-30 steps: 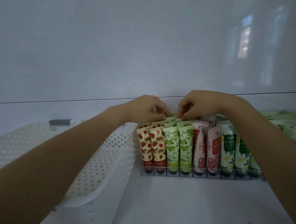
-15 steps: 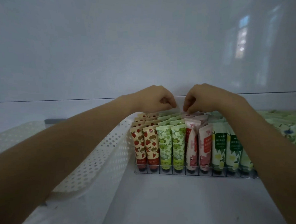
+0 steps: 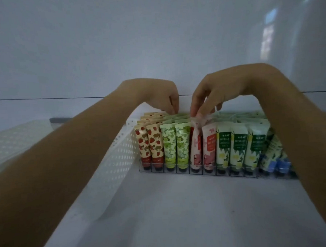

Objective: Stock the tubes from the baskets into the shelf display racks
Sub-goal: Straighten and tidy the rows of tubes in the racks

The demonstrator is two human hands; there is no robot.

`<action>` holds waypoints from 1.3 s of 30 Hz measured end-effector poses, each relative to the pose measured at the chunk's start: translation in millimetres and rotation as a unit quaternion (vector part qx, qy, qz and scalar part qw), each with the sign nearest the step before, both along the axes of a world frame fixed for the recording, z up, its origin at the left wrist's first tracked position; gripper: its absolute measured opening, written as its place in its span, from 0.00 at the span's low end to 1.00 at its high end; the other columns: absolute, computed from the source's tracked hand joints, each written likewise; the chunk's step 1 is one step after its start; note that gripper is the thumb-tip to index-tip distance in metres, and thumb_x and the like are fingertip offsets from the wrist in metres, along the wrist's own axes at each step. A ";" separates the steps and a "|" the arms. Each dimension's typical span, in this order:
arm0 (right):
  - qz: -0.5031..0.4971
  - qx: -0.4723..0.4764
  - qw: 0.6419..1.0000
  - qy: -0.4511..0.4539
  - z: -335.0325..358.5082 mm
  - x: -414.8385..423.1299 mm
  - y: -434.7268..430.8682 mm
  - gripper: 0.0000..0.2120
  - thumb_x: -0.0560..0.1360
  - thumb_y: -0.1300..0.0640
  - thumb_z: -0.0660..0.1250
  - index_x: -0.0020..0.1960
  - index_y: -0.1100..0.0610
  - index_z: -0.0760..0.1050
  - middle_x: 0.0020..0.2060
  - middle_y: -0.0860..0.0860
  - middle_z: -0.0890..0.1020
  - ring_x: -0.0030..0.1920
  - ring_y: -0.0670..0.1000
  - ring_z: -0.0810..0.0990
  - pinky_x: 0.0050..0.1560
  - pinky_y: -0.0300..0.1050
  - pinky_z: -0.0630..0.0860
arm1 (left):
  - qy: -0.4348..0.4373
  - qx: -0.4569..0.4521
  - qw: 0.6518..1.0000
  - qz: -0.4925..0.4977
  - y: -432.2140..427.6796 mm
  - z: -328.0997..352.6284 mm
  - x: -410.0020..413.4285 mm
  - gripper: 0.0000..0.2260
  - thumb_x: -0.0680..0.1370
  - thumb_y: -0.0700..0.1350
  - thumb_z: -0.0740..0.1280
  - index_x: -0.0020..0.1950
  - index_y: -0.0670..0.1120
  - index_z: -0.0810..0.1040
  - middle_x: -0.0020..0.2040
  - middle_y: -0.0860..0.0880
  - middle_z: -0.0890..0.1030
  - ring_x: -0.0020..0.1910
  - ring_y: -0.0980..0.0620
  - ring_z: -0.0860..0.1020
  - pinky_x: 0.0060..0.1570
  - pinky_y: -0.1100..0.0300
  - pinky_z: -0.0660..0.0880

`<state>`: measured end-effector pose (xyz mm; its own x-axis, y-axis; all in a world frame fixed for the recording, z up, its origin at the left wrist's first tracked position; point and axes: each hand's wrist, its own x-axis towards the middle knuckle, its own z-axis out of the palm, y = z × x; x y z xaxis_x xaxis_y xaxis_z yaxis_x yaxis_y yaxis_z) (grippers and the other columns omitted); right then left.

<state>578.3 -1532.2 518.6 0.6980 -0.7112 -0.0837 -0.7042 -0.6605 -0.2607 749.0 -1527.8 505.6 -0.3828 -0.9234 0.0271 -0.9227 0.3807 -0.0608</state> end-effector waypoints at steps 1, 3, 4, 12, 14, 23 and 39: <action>0.009 -0.007 1.000 0.006 -3.5 1.2 1.9 0.03 0.69 0.51 0.72 0.43 0.46 0.82 0.40 0.44 0.84 0.37 0.41 0.79 0.35 0.33 0.71 | 0.005 0.001 1.000 0.007 3.8 -1.9 -0.5 0.08 0.76 0.43 0.65 0.53 0.46 0.81 0.43 0.54 0.77 0.45 0.55 0.76 0.49 0.62 0.69; 0.028 -0.013 0.999 0.006 -12.6 -0.2 4.9 0.02 0.69 0.51 0.72 0.42 0.45 0.82 0.37 0.41 0.83 0.35 0.38 0.78 0.35 0.32 0.71 | 0.034 -0.009 0.999 0.017 10.2 -7.1 -3.5 0.08 0.76 0.44 0.65 0.53 0.46 0.81 0.42 0.56 0.76 0.45 0.56 0.75 0.48 0.63 0.68; 0.034 -0.015 0.999 0.001 -17.3 -1.4 6.3 0.01 0.70 0.51 0.72 0.41 0.44 0.81 0.36 0.40 0.83 0.34 0.37 0.78 0.35 0.32 0.72 | 0.048 -0.018 0.998 0.022 13.2 -9.1 -5.8 0.08 0.76 0.44 0.65 0.53 0.46 0.81 0.42 0.56 0.76 0.45 0.57 0.75 0.48 0.63 0.69; 0.021 -0.084 0.996 -0.025 -33.5 -4.1 4.6 0.02 0.71 0.49 0.70 0.39 0.45 0.78 0.39 0.40 0.79 0.41 0.40 0.76 0.38 0.37 0.69 | 0.167 -0.133 0.975 0.060 37.4 -34.0 -22.7 0.08 0.76 0.41 0.64 0.51 0.47 0.80 0.51 0.52 0.79 0.46 0.56 0.74 0.45 0.66 0.70; 0.014 -0.097 0.995 -0.024 -34.5 -2.9 3.0 0.03 0.71 0.49 0.70 0.40 0.46 0.78 0.38 0.40 0.78 0.39 0.41 0.75 0.38 0.37 0.68 | 0.175 -0.166 0.969 0.052 44.5 -42.3 -26.6 0.09 0.76 0.39 0.62 0.54 0.45 0.79 0.53 0.50 0.79 0.49 0.55 0.75 0.48 0.65 0.70; 0.046 -0.077 0.993 -0.077 -28.1 -17.4 -2.3 0.01 0.71 0.51 0.71 0.41 0.46 0.79 0.41 0.44 0.81 0.42 0.45 0.77 0.37 0.38 0.70 | 0.260 -0.250 0.931 0.052 50.7 -85.8 -19.7 0.10 0.78 0.40 0.61 0.57 0.47 0.76 0.51 0.54 0.79 0.53 0.56 0.71 0.48 0.66 0.64; 0.003 -0.050 0.999 -0.013 -36.9 -27.2 -9.2 0.03 0.69 0.52 0.72 0.39 0.49 0.78 0.46 0.58 0.83 0.38 0.52 0.74 0.37 0.40 0.70 | 0.269 -0.314 0.910 0.024 43.3 -104.8 -37.9 0.09 0.78 0.40 0.63 0.55 0.45 0.80 0.52 0.49 0.79 0.50 0.56 0.70 0.49 0.67 0.61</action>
